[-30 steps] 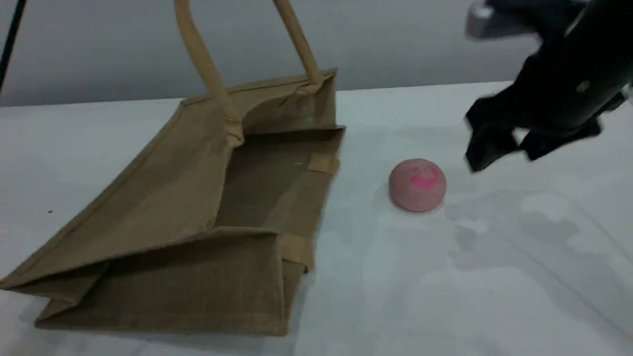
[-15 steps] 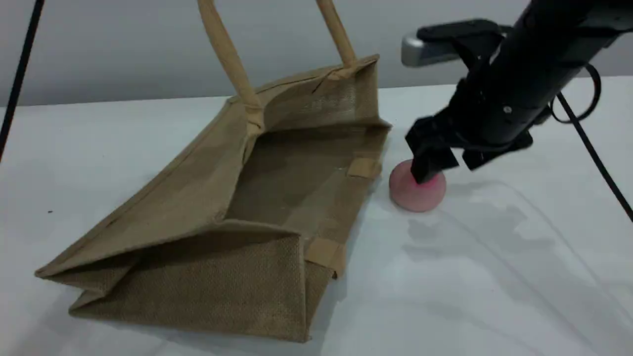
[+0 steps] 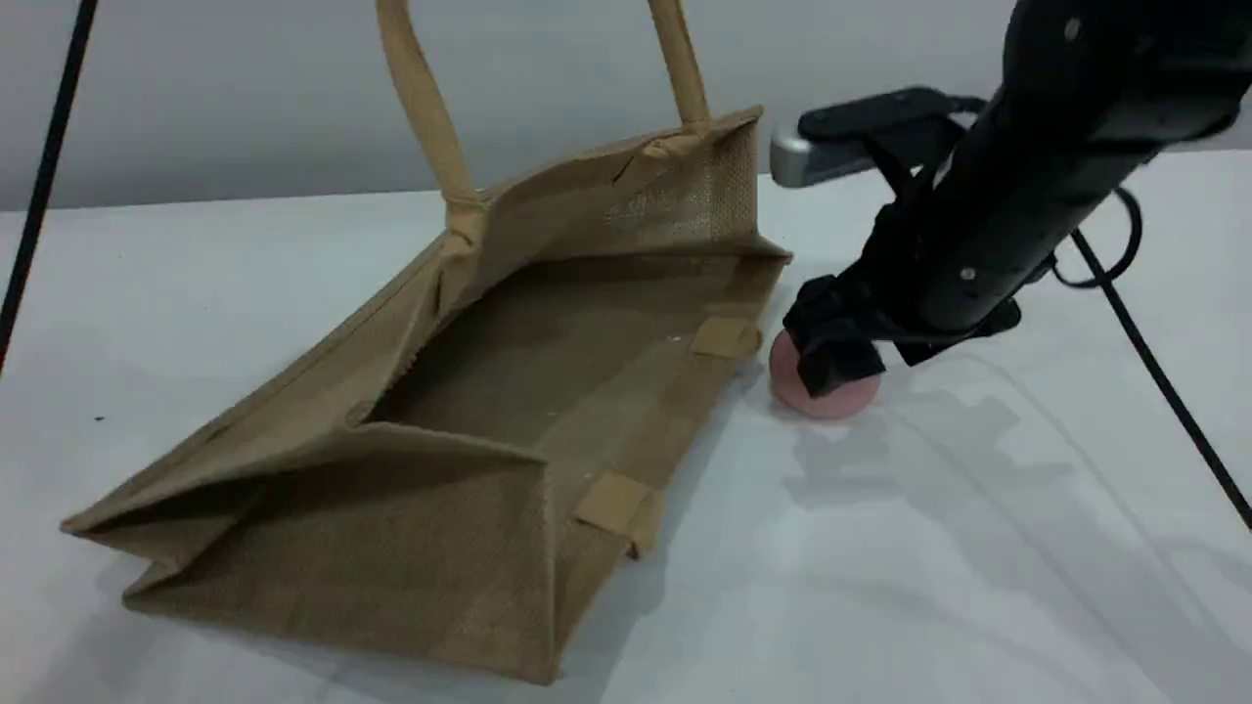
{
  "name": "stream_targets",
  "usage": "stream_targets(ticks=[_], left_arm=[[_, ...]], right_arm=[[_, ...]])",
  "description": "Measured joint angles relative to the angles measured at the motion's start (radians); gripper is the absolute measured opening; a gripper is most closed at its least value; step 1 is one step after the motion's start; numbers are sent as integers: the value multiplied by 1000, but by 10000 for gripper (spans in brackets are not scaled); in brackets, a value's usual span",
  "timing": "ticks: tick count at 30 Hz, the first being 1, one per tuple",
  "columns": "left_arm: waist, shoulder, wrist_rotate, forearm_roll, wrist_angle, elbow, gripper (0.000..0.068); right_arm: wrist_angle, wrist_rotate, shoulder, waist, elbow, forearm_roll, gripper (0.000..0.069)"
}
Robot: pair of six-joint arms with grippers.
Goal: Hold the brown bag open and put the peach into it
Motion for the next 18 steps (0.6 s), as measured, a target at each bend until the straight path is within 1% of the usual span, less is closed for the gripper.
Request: stream_targets(ticks=[3,7,14,16,18], left_arm=[[0,1,33,-1,0,0,83],[0,1,68,-38,0,0,83],[0,1,68,-56,0,0,83],[0,1,73,-69,0,0,83],[0,1,90,-74,0,0,83]], right_arm=[[-6,1,28,0,-23,4,512],[-6,3,59,7,-58,9,512],[-8,3,112,10,-119,9,507],[-11,3,127,10,-119,7,484],[-11,3,131,10,-119,6,435]])
